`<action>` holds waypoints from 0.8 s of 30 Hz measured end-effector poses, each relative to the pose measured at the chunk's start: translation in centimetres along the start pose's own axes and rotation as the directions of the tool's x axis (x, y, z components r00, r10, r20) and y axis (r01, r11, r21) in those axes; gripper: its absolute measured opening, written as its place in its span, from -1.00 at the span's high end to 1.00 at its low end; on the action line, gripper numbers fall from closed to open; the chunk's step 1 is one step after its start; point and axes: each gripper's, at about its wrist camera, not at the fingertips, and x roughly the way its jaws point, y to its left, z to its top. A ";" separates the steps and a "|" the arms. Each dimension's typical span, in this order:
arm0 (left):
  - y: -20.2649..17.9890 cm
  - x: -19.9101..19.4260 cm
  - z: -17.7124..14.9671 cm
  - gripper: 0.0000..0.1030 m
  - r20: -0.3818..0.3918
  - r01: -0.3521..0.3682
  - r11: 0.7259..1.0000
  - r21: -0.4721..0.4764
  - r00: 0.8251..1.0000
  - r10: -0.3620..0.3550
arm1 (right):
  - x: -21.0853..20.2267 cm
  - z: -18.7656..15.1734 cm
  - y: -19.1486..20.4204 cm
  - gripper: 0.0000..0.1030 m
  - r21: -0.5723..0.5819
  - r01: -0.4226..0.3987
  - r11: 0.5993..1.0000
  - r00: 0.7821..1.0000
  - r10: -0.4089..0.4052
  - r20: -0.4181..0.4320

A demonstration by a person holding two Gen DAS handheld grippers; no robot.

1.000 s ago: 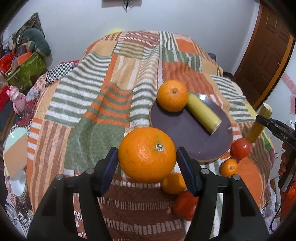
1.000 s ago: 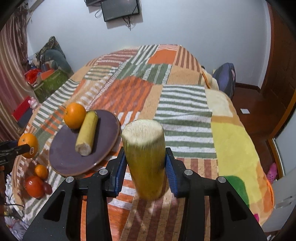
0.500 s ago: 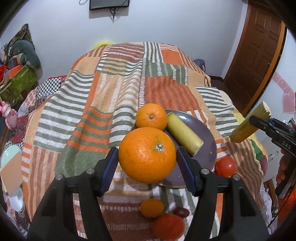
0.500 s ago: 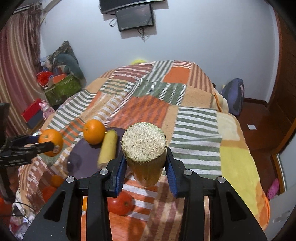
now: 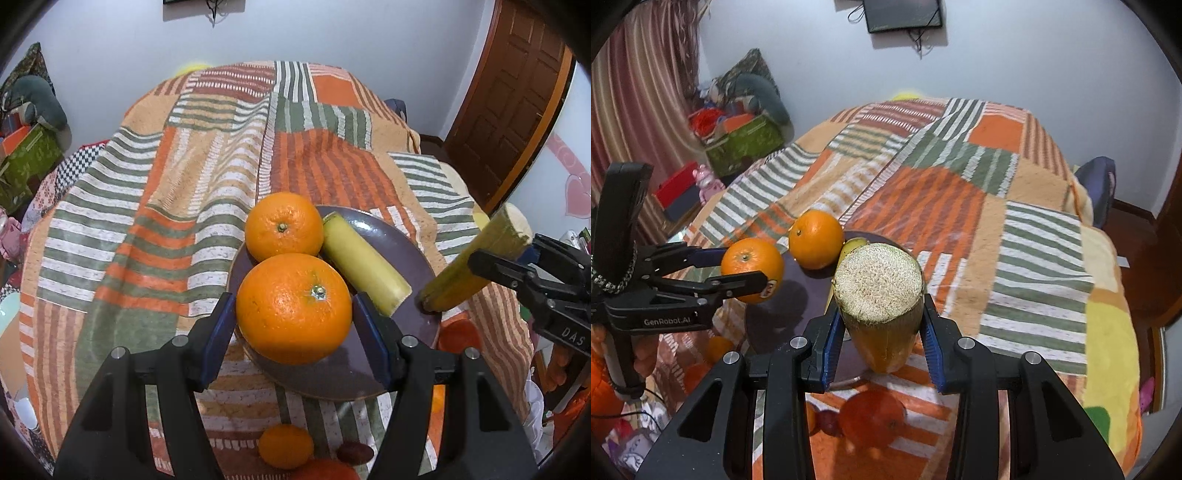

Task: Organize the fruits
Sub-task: 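Lower the second corn cob and orange onto the plate beside the first ones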

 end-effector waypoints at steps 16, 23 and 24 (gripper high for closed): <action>-1.5 3.2 1.0 -0.24 -0.054 0.036 0.998 0.046 0.998 -0.034 | 4.6 2.9 -0.4 0.31 0.009 -0.019 1.000 0.999 0.019 -0.038; -1.8 4.2 1.2 -0.24 -0.070 0.045 0.998 0.054 0.997 -0.042 | 6.4 3.5 -0.4 0.31 0.015 -0.021 1.000 0.998 0.022 -0.060; -1.8 4.2 1.2 -0.24 -0.070 0.046 0.997 0.055 0.997 -0.042 | 6.6 3.7 -0.5 0.31 0.015 -0.021 1.000 0.998 0.022 -0.063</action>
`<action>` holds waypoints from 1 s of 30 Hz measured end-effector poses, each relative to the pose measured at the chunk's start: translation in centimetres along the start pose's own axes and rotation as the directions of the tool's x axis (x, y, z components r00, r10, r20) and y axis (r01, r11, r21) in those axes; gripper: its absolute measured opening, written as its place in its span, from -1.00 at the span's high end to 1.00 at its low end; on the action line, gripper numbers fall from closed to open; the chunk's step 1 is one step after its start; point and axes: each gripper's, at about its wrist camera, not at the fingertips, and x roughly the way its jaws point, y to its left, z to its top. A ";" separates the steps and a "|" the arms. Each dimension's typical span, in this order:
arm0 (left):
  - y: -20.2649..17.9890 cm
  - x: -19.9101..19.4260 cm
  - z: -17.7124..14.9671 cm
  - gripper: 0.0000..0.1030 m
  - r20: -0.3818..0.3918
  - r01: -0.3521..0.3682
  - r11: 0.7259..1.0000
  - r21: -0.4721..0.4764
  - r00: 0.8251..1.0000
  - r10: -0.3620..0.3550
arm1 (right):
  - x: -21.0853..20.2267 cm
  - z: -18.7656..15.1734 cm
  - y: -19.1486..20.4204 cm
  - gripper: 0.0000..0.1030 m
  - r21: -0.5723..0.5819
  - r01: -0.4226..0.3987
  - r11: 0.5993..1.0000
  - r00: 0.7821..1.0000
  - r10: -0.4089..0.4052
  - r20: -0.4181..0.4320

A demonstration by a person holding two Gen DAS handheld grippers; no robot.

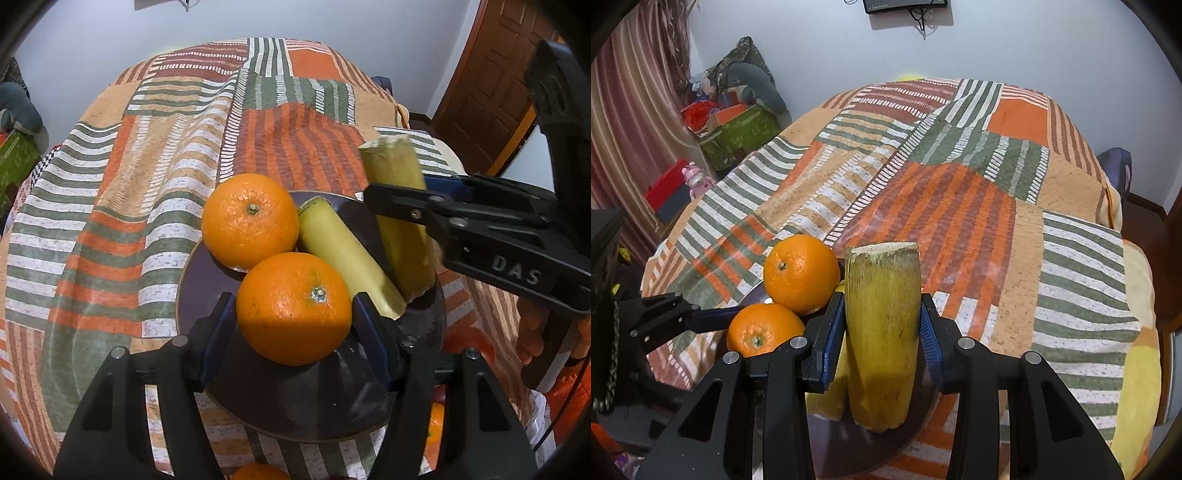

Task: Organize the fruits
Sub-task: 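Lower the second corn cob and orange onto the plate beside the first ones, then open both tools and lift them away from the plate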

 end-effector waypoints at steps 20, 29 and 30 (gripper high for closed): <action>0.0 -1.3 0.6 -0.25 0.041 -0.014 1.000 0.014 0.999 0.013 | 2.0 -0.2 -0.5 0.28 0.004 0.038 0.999 0.996 -0.038 -0.085; 0.1 -4.2 0.3 -0.25 0.090 -0.038 0.999 0.009 0.995 0.037 | -1.7 -0.5 0.2 0.28 -0.021 0.054 0.998 0.998 -0.055 -0.022; 0.2 -4.8 0.2 -0.25 0.099 -0.042 0.999 0.007 0.994 0.041 | -2.2 -0.6 0.4 0.28 -0.027 0.058 0.998 0.998 -0.059 -0.012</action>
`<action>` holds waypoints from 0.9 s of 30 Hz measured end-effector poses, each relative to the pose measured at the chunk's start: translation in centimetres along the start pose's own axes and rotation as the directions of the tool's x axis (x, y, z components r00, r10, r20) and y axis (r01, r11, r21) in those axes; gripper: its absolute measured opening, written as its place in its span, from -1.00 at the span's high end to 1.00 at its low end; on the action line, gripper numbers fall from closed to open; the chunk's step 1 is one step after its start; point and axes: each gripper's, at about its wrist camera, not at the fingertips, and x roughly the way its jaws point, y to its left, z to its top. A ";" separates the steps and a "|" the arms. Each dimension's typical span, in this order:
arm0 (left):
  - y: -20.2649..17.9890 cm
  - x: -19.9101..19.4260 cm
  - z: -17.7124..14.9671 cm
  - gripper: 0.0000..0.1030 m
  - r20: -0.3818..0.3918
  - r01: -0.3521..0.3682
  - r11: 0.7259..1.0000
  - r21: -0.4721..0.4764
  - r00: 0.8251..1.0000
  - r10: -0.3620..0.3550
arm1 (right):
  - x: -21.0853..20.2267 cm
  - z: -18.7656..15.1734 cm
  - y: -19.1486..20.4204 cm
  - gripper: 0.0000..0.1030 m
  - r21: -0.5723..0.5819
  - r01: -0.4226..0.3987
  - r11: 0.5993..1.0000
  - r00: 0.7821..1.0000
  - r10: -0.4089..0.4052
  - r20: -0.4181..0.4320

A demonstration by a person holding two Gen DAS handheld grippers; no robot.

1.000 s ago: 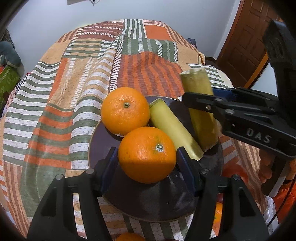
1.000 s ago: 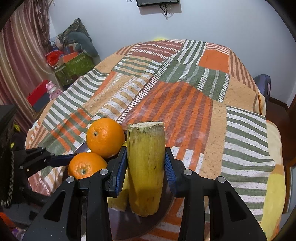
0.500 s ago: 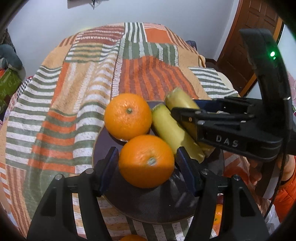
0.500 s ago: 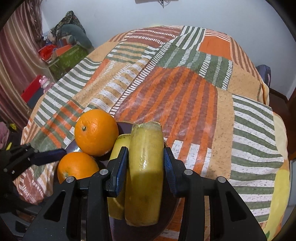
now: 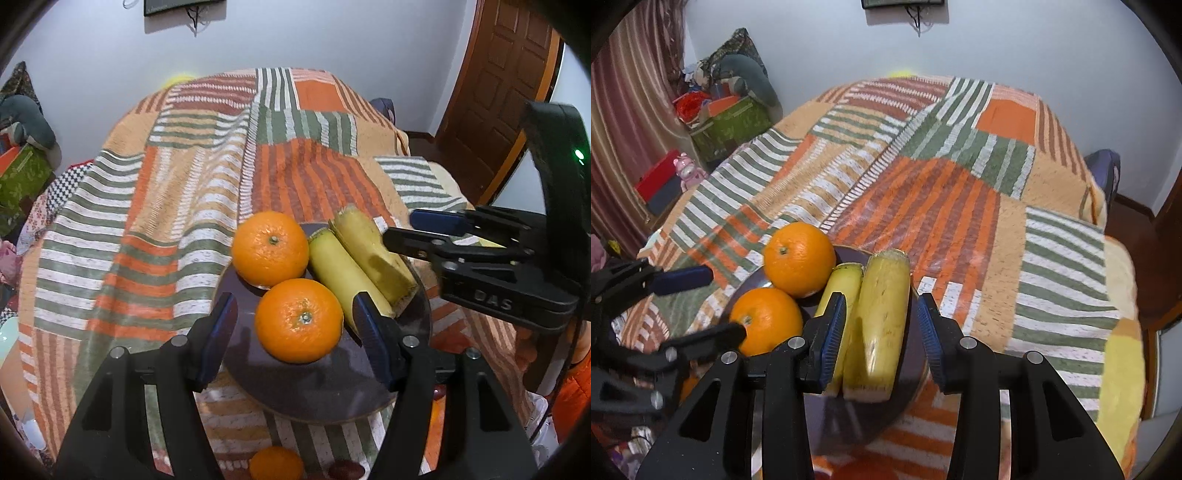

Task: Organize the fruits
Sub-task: 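Open both tools and lift them away from the plate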

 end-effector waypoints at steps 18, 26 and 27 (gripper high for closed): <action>1.3 -7.4 -4.6 -0.33 0.050 -0.060 0.997 -0.041 0.997 0.062 | -8.3 -5.5 1.7 0.09 -0.027 0.027 0.999 0.996 -0.025 0.081; 1.0 -7.3 -8.1 -0.33 -0.019 -0.041 0.996 -0.075 0.999 0.040 | -8.5 -8.7 1.6 0.09 0.014 0.017 1.000 0.999 -0.017 0.043; 0.8 -7.2 -8.5 -0.33 -0.027 -0.038 0.996 -0.078 0.999 0.036 | -8.3 -9.0 1.5 0.09 0.018 0.015 1.000 0.999 -0.015 0.034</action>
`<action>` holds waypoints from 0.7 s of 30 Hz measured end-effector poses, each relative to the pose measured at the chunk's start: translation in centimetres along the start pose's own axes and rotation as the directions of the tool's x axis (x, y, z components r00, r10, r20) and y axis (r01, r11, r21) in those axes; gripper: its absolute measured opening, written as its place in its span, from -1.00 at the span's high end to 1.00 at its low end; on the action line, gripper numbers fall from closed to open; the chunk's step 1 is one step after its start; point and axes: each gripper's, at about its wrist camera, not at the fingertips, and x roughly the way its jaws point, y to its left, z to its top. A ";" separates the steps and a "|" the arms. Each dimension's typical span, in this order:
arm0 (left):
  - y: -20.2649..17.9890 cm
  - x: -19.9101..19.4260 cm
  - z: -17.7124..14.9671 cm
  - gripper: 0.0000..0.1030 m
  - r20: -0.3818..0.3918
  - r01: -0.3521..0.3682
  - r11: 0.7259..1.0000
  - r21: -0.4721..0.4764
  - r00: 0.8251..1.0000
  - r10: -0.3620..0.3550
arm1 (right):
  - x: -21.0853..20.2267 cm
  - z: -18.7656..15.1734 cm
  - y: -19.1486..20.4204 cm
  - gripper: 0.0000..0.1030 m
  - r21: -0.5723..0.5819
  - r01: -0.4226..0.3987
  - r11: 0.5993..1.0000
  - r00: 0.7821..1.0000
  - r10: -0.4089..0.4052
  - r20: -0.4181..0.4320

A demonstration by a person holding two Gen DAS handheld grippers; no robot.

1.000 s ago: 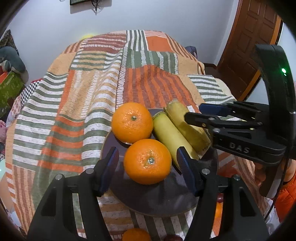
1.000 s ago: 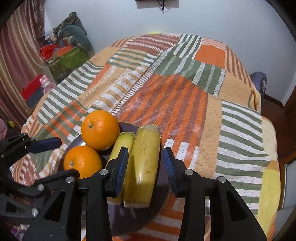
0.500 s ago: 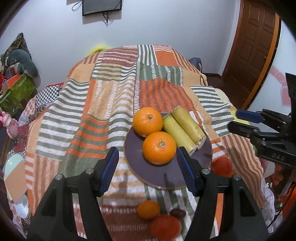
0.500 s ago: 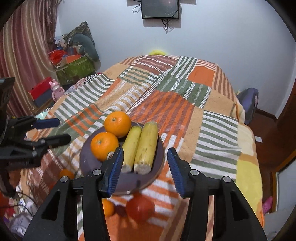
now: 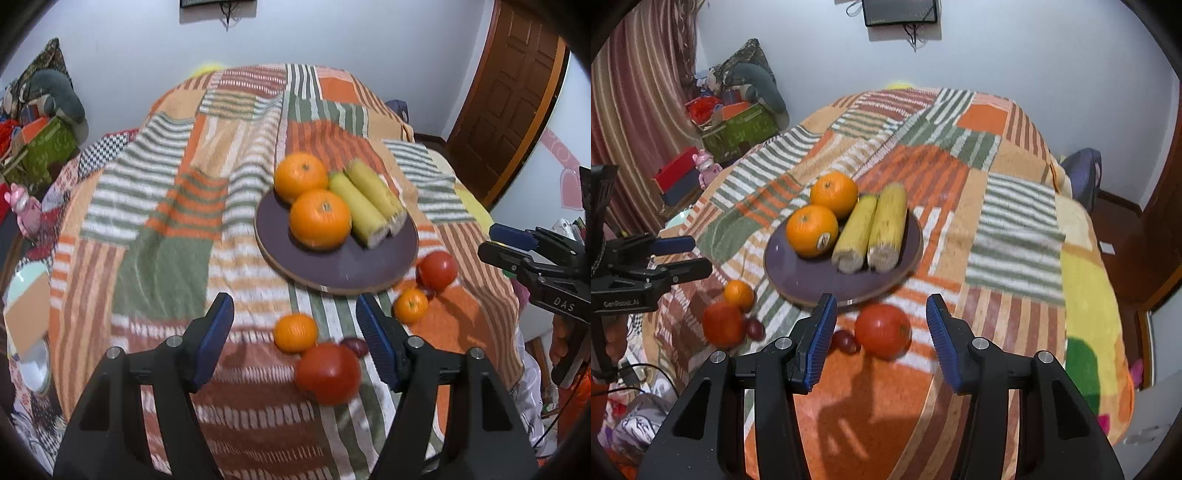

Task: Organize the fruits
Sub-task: 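Open both tools and lift them away from the plate, then grasp a red tomato with the right tool while the left tool grasps another tomato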

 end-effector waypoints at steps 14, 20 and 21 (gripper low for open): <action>-1.2 2.9 -4.4 -0.33 -0.122 0.029 0.999 -0.028 0.992 -0.032 | 2.7 -2.5 -0.6 0.09 0.044 -0.005 0.999 0.997 0.008 -0.076; -1.3 3.8 -4.7 -0.32 -0.130 0.047 0.998 -0.044 0.990 -0.053 | 3.7 -2.3 -0.4 0.09 0.054 -0.024 0.998 0.995 0.029 -0.093; -1.3 4.0 -4.5 -0.31 -0.131 0.053 0.997 -0.047 0.990 -0.059 | 3.8 -2.2 -0.3 0.09 0.052 -0.025 0.998 0.995 0.030 -0.095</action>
